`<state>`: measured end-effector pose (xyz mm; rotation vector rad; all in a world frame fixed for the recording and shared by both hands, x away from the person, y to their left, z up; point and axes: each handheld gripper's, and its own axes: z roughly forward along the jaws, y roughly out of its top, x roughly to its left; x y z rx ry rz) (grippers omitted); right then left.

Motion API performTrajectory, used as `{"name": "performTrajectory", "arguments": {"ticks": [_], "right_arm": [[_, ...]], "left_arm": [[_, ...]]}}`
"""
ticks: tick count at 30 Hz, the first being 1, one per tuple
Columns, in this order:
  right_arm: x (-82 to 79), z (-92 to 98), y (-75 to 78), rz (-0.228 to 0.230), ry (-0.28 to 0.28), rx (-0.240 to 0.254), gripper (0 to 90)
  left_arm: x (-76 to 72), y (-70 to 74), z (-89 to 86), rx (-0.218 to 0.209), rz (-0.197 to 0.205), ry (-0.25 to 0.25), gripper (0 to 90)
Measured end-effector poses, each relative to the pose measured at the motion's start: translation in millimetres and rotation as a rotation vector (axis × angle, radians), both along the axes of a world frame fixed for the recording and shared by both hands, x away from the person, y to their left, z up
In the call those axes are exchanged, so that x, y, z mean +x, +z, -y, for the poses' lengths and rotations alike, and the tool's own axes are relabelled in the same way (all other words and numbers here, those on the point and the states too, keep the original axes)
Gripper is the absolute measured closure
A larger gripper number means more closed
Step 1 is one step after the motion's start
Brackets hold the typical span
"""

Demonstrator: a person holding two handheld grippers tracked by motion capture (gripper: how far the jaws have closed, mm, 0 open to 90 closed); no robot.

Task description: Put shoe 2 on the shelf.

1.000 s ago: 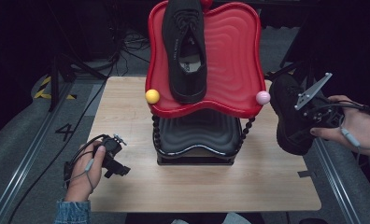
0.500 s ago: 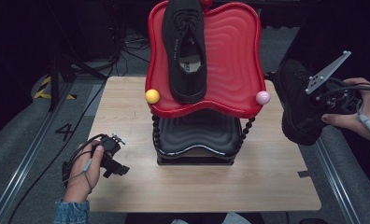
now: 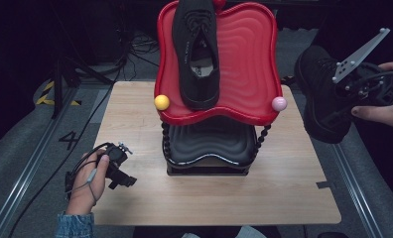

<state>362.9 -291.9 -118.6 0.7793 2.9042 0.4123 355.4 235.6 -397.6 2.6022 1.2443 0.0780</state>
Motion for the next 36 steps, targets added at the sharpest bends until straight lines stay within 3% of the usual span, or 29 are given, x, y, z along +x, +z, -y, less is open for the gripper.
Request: {"name": "performTrajectory", "arguments": {"ticks": [5,7,13,20,23,36], "right_arm": [[-1.1,-3.7,13.5,0.008,0.004,-0.003,84.7],[-1.1,-5.4,19.2,0.013,0.006,-0.004,84.6],[-1.2,-11.7,36.0,0.043,0.006,-0.012,84.7],[0.5,-19.2,54.7,0.064,0.016,-0.004,84.7],[1.8,-23.7,63.2,0.074,0.014,-0.007,84.7],[6.6,-46.9,89.2,0.124,0.049,0.03,84.7]], "left_arm": [[-0.2,-0.1,0.6,0.014,0.0,0.0,19.2],[0.1,-0.5,-0.1,-0.004,-0.012,-0.005,19.2],[1.1,0.4,-2.8,0.012,0.011,-0.008,19.4],[-0.4,0.6,-2.7,-0.01,-0.011,-0.002,19.3],[0.7,0.1,-2.7,0.006,0.006,-0.013,19.5],[0.4,-0.7,-3.5,-0.014,-0.016,0.002,19.4]]}}
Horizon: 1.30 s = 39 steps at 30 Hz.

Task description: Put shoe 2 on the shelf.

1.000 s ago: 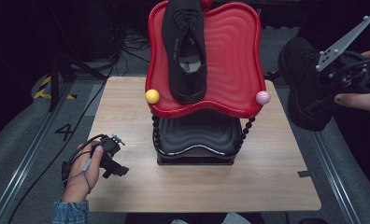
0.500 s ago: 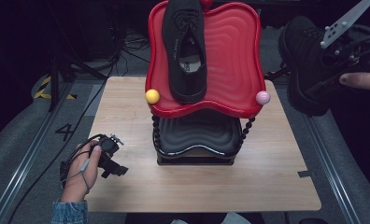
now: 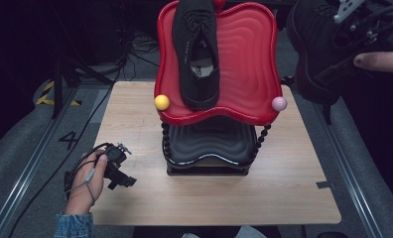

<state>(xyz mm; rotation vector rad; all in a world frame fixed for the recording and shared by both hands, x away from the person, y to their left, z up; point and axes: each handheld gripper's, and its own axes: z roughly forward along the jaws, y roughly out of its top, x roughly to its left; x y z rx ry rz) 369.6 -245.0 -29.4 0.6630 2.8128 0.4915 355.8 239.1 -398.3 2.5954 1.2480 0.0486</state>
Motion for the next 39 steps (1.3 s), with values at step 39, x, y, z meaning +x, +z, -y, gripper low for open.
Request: {"name": "performTrajectory", "arguments": {"ticks": [39], "right_arm": [[6.2,-117.3,-2.0,0.073,0.179,-0.089,84.2]], "left_arm": [[-1.4,-2.3,-2.6,-0.022,-0.016,-0.005,19.3]]}}
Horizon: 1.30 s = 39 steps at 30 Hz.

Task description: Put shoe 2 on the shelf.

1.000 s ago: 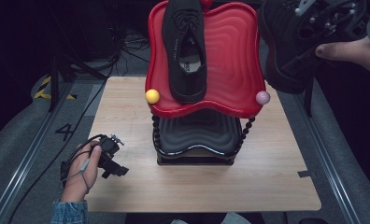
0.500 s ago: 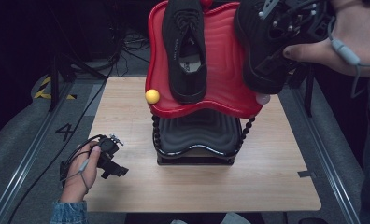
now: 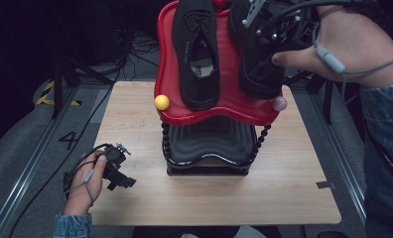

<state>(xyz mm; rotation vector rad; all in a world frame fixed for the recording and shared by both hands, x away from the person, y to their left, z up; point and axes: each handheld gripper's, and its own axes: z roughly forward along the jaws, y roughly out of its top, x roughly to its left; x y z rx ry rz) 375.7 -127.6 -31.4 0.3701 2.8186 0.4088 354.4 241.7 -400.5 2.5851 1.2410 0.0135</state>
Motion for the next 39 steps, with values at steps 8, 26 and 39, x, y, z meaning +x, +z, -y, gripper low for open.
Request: {"name": "performTrajectory", "arguments": {"ticks": [8,26,39], "right_arm": [[-0.4,-16.0,-6.6,0.017,0.02,-0.008,84.3],[8.7,-26.0,-34.5,-0.025,0.075,-0.004,82.8],[14.0,-29.2,-46.8,-0.047,0.098,-0.027,82.0]], "left_arm": [[0.3,0.0,0.3,0.01,0.018,-0.009,19.1],[0.7,-2.0,0.8,0.003,-0.003,-0.014,19.1],[0.0,-1.3,2.6,0.011,0.003,-0.021,19.1]]}}
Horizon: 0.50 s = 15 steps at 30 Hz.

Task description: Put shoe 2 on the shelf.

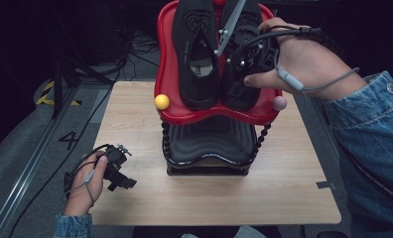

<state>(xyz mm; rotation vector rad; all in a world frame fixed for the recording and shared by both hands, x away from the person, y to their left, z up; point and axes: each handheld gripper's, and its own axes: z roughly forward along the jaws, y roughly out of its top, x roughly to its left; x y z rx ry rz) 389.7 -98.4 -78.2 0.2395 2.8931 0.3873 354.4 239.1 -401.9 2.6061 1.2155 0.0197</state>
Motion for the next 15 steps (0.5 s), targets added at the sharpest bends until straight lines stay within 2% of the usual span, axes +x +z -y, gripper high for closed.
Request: {"name": "performTrajectory", "arguments": {"ticks": [4,7,15], "right_arm": [[1.4,-0.4,-1.3,0.002,-0.005,0.006,82.1],[2.4,-0.5,-2.5,0.023,-0.008,0.003,82.0],[1.8,-1.1,-3.7,0.041,-0.011,-0.001,80.9]], "left_arm": [[-0.1,-0.2,0.2,0.0,-0.008,0.001,19.1],[0.0,-0.7,0.4,0.002,-0.009,0.0,19.2],[0.3,-0.7,1.3,0.013,0.0,-0.003,19.3]]}}
